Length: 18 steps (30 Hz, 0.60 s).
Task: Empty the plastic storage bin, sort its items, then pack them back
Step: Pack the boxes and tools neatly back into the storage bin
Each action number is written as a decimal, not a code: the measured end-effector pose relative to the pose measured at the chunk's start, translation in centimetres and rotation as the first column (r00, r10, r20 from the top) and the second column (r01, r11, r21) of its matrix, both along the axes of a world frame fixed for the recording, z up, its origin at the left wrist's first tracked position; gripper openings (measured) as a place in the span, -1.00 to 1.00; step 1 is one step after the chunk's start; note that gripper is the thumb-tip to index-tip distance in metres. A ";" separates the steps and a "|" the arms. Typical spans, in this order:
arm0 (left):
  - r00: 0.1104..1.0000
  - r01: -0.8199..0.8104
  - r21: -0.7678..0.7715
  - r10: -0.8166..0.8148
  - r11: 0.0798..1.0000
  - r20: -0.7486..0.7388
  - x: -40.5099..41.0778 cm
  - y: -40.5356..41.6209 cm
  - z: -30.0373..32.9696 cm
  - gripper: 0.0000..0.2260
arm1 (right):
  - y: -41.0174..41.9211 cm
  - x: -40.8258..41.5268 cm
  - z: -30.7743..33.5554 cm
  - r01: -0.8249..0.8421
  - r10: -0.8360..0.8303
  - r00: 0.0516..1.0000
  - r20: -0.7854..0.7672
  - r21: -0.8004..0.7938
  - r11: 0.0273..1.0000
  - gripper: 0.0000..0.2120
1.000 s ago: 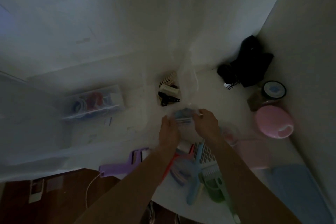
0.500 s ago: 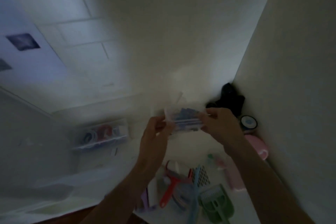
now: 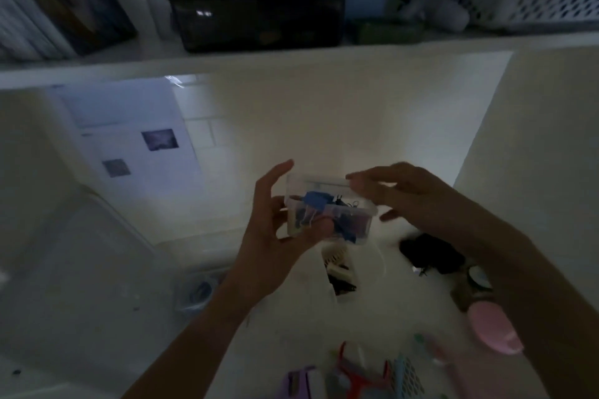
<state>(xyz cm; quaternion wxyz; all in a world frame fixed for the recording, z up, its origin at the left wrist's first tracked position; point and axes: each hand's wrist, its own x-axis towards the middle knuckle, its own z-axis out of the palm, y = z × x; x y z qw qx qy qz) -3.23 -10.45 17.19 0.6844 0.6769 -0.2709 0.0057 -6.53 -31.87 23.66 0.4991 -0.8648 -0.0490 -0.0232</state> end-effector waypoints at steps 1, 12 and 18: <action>1.000 0.001 0.002 -0.001 1.000 0.013 0.1 0.5 0.4 -0.29 | 0.5 -0.1 0.8 -0.013 0.018 0.997 0.069 -0.071 0.997 -0.65; 0.999 -0.042 -0.081 0.042 0.996 -0.005 0.2 4.6 2.0 -0.29 | 5.2 0.9 3.3 0.166 -0.070 0.926 0.372 -0.232 0.959 -0.71; 0.995 -0.099 -0.076 0.098 0.992 -0.019 1.1 5.2 0.5 -0.29 | 9.8 -0.4 0.7 0.263 0.146 0.676 0.723 -0.421 0.868 -0.90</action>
